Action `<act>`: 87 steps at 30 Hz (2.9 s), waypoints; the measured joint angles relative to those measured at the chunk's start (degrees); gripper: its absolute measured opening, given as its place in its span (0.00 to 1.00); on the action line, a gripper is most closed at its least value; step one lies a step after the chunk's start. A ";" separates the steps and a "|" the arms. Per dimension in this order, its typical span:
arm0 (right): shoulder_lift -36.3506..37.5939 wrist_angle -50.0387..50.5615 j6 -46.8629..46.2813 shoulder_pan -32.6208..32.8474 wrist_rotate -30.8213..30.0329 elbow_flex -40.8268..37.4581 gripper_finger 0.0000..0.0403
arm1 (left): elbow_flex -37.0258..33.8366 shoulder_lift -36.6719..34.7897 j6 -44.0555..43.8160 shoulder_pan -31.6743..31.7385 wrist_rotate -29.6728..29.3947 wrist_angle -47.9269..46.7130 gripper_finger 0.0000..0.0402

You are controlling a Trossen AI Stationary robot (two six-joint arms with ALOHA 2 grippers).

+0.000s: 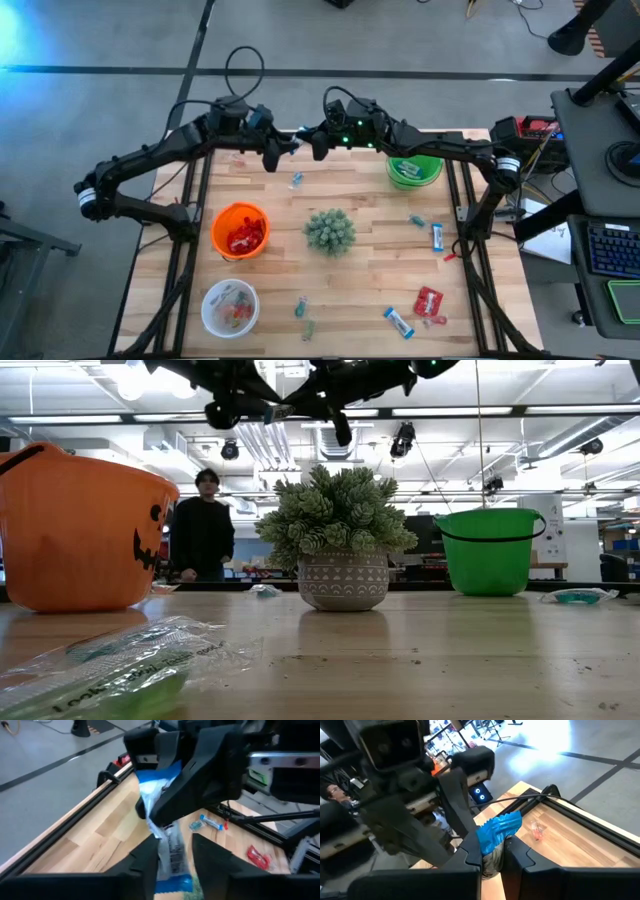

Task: Sort candy
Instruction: Put the white chocolate into the green bucket

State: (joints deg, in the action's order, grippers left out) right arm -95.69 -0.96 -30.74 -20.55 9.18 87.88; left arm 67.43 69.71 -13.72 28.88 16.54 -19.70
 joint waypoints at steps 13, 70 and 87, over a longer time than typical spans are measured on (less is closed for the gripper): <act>1.41 7.19 2.41 -0.01 -0.38 -0.13 0.05 | 4.99 0.46 7.07 -0.02 0.56 -12.92 0.45; 17.72 79.31 25.49 -27.25 -13.32 -2.22 0.07 | 5.08 -0.39 6.35 1.33 -35.36 -31.60 0.45; 17.54 73.21 23.11 -27.22 -10.20 -13.64 0.07 | 5.08 -0.39 5.79 1.62 -35.53 -32.33 0.45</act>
State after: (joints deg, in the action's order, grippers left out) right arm -78.15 72.25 -7.62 -47.77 -1.02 74.24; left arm 72.51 69.32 -7.93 30.50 -18.98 -52.03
